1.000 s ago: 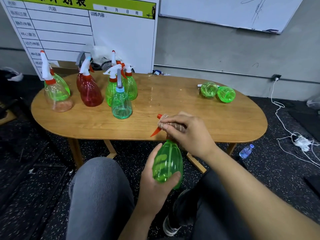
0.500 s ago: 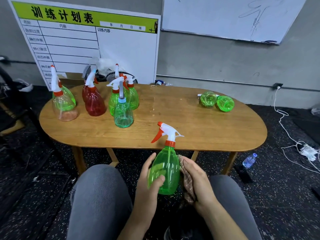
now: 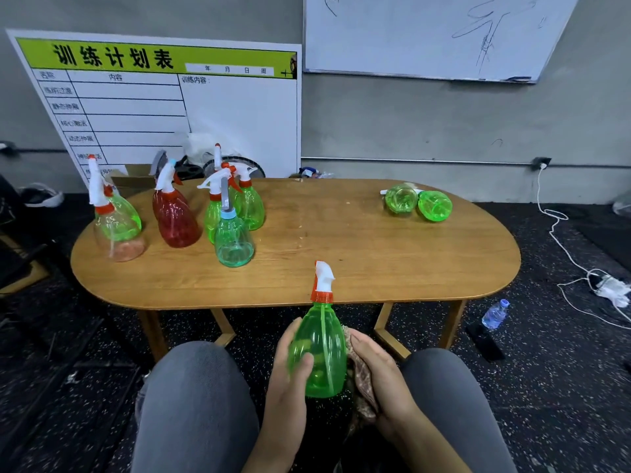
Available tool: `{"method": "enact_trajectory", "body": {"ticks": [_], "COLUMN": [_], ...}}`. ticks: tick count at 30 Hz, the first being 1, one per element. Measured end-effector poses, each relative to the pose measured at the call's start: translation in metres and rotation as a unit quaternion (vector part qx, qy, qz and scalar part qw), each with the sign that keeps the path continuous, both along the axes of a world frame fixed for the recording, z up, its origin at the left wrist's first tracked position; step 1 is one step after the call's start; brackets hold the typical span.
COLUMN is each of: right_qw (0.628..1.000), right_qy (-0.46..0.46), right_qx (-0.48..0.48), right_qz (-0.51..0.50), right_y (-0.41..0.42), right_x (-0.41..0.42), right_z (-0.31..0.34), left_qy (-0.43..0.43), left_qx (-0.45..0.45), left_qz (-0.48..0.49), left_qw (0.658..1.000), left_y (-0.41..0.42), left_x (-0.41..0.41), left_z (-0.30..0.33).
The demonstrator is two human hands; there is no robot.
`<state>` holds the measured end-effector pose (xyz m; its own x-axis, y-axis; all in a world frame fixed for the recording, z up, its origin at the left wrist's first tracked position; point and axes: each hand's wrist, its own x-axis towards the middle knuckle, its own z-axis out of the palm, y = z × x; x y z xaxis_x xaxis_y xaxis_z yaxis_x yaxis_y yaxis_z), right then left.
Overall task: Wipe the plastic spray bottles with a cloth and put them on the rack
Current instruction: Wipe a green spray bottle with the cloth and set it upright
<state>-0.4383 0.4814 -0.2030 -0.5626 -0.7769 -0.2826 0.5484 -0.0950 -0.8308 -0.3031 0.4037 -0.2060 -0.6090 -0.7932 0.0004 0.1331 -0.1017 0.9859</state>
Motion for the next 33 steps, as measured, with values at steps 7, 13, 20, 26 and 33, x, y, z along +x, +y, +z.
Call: {"method": "enact_trajectory", "body": {"ticks": [7, 13, 20, 26, 33], "right_qw": [1.000, 1.000, 1.000, 0.999, 0.995], "right_qy": [0.003, 0.014, 0.017, 0.044, 0.092], "right_qx": [0.006, 0.012, 0.004, -0.010, -0.011], "right_qz": [0.001, 0.005, -0.010, -0.030, -0.036], "right_y": [0.003, 0.003, 0.004, 0.003, 0.005], "right_x": [-0.001, 0.003, 0.003, 0.004, 0.000], "right_z": [0.004, 0.005, 0.008, 0.009, 0.012], "left_qy": [-0.006, 0.025, 0.008, 0.026, 0.024], "left_qx": [-0.049, 0.038, 0.022, 0.057, 0.000], "left_qz": [0.003, 0.008, 0.011, 0.000, 0.005], "left_qw": [0.999, 0.999, 1.000, 0.998, 1.000], "left_y": [0.003, -0.003, -0.002, -0.001, 0.000], "left_x": [0.004, 0.000, -0.002, -0.002, 0.000], "left_z": [0.002, -0.002, -0.003, -0.003, 0.003]}}
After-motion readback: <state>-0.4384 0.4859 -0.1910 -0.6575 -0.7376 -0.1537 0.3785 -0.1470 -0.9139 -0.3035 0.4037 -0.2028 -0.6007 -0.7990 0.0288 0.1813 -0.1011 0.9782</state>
